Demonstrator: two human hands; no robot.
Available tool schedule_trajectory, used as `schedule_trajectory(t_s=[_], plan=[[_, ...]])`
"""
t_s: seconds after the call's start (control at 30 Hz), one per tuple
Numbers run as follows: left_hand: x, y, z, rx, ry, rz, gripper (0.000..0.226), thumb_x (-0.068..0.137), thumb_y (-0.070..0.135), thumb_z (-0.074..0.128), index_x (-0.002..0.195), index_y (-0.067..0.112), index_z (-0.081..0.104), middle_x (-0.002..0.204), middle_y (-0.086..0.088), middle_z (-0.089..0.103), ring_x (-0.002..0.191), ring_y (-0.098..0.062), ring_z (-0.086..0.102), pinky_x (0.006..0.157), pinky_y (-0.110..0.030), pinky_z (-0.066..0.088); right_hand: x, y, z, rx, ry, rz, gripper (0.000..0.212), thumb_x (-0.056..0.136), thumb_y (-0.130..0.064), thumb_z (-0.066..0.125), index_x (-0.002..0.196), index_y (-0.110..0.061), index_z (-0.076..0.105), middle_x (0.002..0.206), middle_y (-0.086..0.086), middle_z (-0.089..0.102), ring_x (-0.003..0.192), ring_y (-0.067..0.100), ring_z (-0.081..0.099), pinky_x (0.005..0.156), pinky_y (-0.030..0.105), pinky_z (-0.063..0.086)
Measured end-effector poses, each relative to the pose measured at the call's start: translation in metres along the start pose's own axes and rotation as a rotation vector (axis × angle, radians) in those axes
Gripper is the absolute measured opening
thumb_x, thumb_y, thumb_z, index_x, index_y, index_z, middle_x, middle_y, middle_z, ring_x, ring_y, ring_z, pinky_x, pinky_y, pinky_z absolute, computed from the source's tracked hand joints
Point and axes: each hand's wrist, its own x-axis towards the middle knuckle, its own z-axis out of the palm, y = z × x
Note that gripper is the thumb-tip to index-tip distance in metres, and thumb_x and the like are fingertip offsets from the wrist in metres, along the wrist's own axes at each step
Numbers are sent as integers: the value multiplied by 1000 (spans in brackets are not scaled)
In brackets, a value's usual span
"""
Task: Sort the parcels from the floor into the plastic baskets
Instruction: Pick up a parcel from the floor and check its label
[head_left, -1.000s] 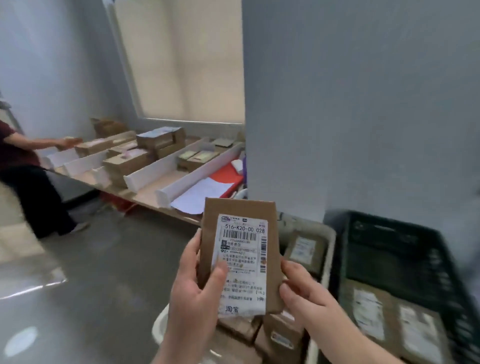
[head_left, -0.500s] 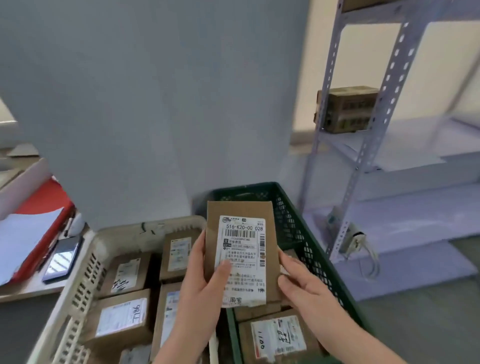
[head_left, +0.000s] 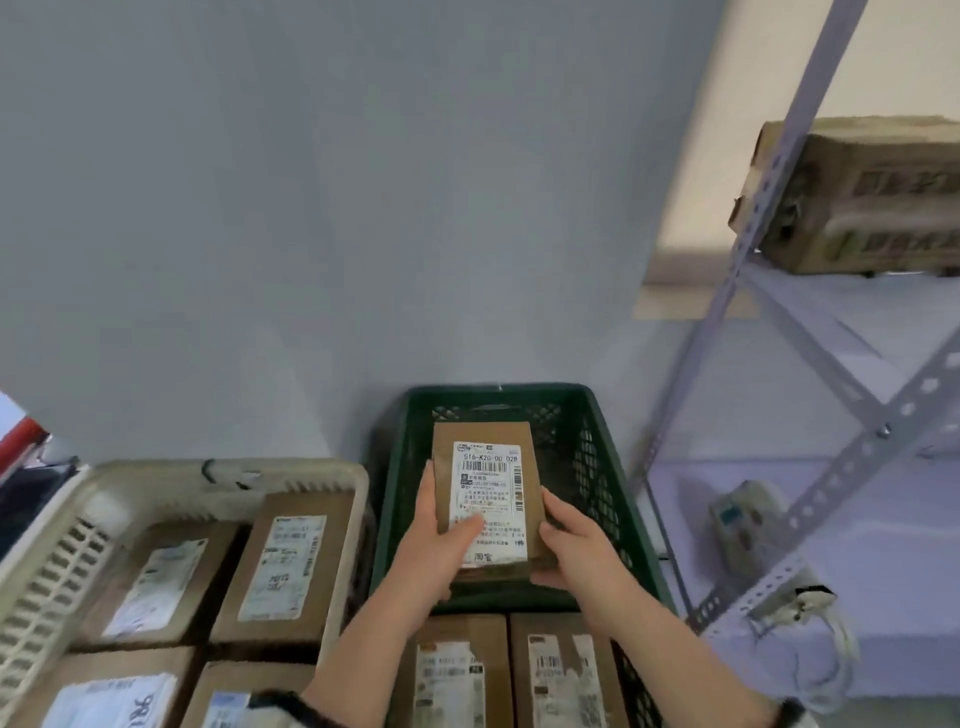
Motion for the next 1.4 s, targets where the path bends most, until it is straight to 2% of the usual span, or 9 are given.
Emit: schedule_trajectory(t_s=[0.2,0.4,0.53,0.77,0.83,0.9,1.03,1.17,1.4], plan=[[115,-51,11,10,84,-39,66,91,20,59,143,38,23,128,10,55,101,-4,57,81,-27,52,126,38,0,-38,25,82,38,99,-10,39,110,-46,48,85,-23,67,75,-3,64,48,14,49],[164,-109,24,33,121,-71,67,92,12,57,148,26,22,130,2,56,112,-14,56,92,-31,47,187,88,12,-234,192,56,35,96,-6,43,127,-14,57,101,-1,68,96,15,64,88,31,53],[179,-114,24,-10,171,-85,58,91,10,58,142,24,35,126,0,60,108,-16,58,88,-30,47,201,88,19,-234,259,62,33,96,-6,43,124,-14,59,82,-12,62,85,11,62,78,23,50],[167,-105,37,-440,680,-400,71,78,22,74,140,15,40,137,-11,50,127,-32,45,105,-48,36,211,83,30,-310,309,-23,30,93,-4,48,117,-16,63,77,-19,54,74,-2,54,61,7,41],[168,-100,38,-795,704,-550,61,78,21,74,131,8,47,132,-16,53,123,-34,49,99,-45,42,212,82,37,-352,316,-62,30,92,-2,49,115,-15,64,78,-18,56,77,0,55,58,4,38],[172,-100,34,-1006,634,-586,50,81,17,71,125,6,50,126,-18,57,117,-34,55,89,-39,47,213,80,45,-386,284,-65,35,92,0,47,121,-12,61,100,-5,66,92,8,58,74,11,44],[178,-112,30,-959,643,-524,32,82,18,70,110,9,57,118,-16,62,109,-31,60,82,-35,52,220,81,54,-338,278,-43,45,94,-1,47,138,-9,46,132,8,56,120,21,53,102,32,44],[178,-118,37,-896,705,-453,17,81,21,72,82,20,55,107,-11,66,89,-24,64,67,-30,53,223,89,58,-260,348,-43,37,94,-7,49,130,-13,55,121,8,63,109,22,60,94,42,51],[184,-128,37,-867,683,-452,21,83,28,69,93,12,59,107,-14,66,97,-28,65,58,-26,50,215,100,59,-121,436,-37,30,92,-15,57,121,-9,61,113,7,65,104,20,61,92,41,52]])
